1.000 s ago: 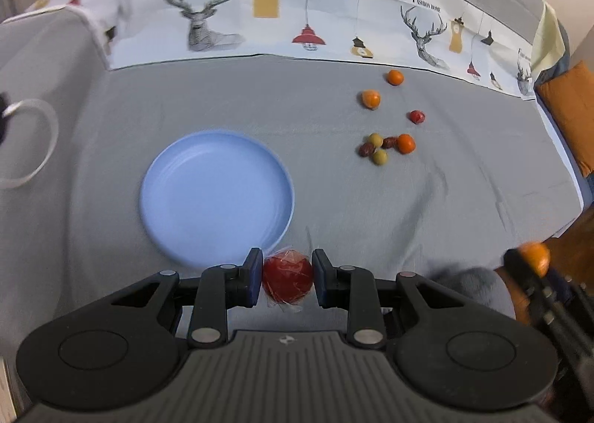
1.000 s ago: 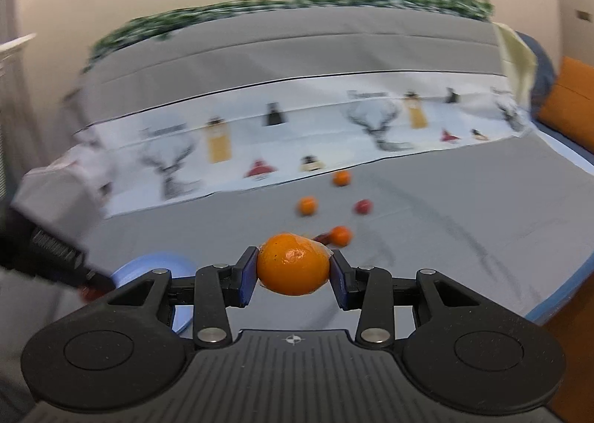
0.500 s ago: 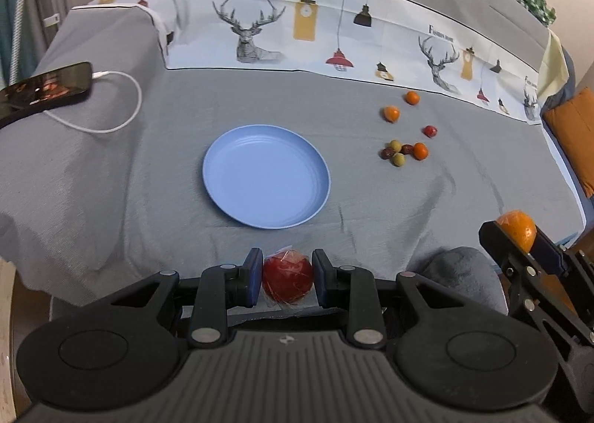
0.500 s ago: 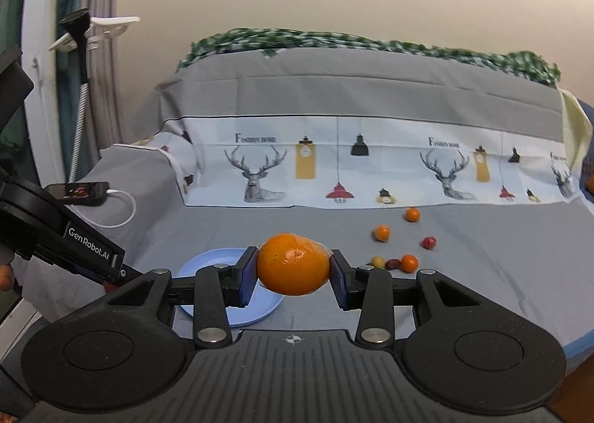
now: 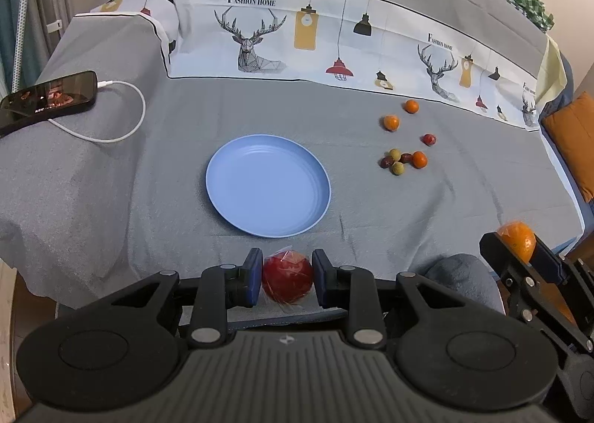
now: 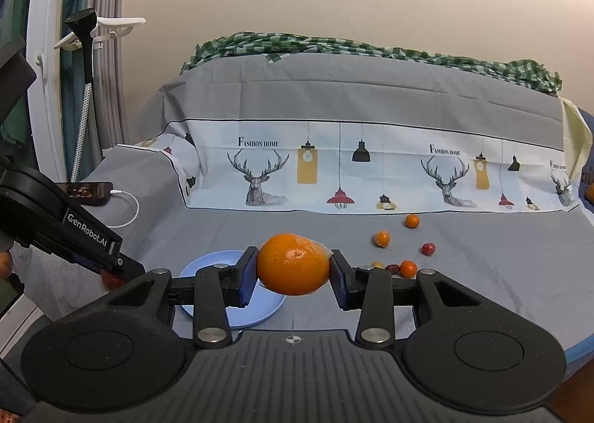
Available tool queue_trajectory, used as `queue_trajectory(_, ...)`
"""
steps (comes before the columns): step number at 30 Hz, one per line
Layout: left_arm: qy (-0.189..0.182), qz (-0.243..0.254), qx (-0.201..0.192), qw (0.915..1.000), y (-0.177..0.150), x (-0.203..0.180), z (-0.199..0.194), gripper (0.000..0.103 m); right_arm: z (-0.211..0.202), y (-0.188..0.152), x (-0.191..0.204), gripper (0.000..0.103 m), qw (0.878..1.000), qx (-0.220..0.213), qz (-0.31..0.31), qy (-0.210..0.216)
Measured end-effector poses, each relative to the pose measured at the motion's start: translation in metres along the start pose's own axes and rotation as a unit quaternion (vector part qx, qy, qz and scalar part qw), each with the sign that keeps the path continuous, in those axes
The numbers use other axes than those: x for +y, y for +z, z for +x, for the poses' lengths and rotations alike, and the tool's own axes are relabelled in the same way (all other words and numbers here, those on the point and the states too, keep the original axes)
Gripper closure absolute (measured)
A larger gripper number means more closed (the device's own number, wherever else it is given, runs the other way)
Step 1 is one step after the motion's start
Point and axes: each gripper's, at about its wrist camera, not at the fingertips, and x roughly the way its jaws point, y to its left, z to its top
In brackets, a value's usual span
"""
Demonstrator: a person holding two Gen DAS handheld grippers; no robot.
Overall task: Organize fruits
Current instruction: 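Carry the tangerine in the right tool while the left tool carries the red fruit over the blue plate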
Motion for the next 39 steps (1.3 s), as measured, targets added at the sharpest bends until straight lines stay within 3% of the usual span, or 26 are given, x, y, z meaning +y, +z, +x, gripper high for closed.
queue_trajectory(25,0.018,-0.022,0.009,0.9996,0.013,0.016,0.019,0.072,0.032,-0.002,0.003,0.061,0.999,0.036,-0.002,0.017)
queue_trajectory(33,0.027,-0.026,-0.004,0.9993,0.028,0.031,0.045,0.072,0.081,-0.001,0.021,0.061,0.997,0.07,-0.021,0.041)
queue_trajectory(39,0.038,-0.017,0.008,0.9991,0.048,0.042,0.102,0.072,0.136,-0.011,0.033,0.061,0.991,0.119,-0.025,0.047)
